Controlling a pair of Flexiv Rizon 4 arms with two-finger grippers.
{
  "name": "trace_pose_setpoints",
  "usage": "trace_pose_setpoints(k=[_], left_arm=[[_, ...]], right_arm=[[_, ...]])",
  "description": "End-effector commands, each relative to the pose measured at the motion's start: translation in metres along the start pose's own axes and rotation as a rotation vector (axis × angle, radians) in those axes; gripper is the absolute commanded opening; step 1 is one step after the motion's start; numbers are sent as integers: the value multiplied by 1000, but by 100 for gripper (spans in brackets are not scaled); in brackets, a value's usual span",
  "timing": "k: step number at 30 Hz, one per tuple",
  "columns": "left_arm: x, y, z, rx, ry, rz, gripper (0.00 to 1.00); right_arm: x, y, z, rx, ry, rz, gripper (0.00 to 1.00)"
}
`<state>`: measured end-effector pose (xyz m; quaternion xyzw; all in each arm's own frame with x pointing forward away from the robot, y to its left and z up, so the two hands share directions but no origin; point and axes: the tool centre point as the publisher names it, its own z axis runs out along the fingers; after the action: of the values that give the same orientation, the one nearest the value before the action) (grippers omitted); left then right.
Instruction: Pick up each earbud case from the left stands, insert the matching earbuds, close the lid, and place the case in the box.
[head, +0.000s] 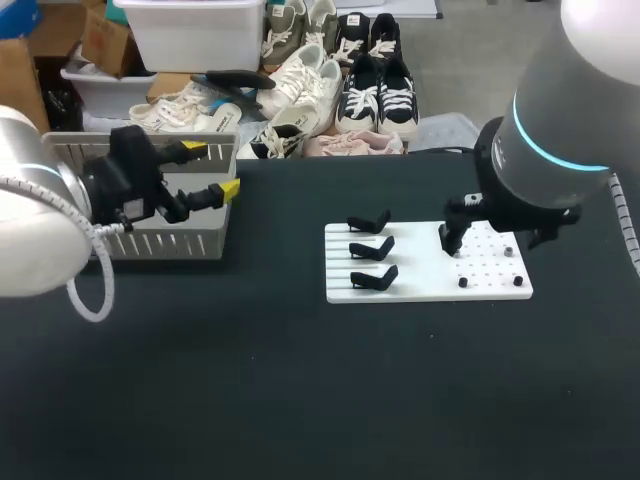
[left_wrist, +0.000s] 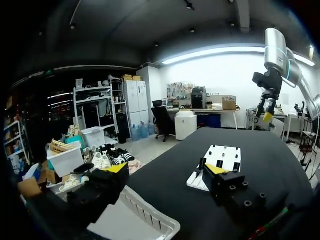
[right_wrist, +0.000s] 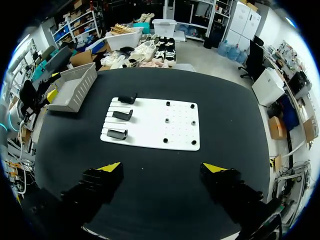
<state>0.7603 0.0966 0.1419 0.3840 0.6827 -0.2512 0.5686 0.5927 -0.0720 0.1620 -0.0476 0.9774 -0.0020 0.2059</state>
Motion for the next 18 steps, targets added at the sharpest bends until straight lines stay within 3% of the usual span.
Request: trace_pose_setpoints(k=[1,10,18], left_arm=[[1,-38,-4,-70,-12,-8,100],[-3,-103,1,54,-41,-76,100],[-6,-138,4,94,-49,-113,100]], right_arm=[[2,-1,0,-1,-7,2,100],[2,-1,0,-1,-7,2,100],[2,-1,0,-1,-7,2,100]])
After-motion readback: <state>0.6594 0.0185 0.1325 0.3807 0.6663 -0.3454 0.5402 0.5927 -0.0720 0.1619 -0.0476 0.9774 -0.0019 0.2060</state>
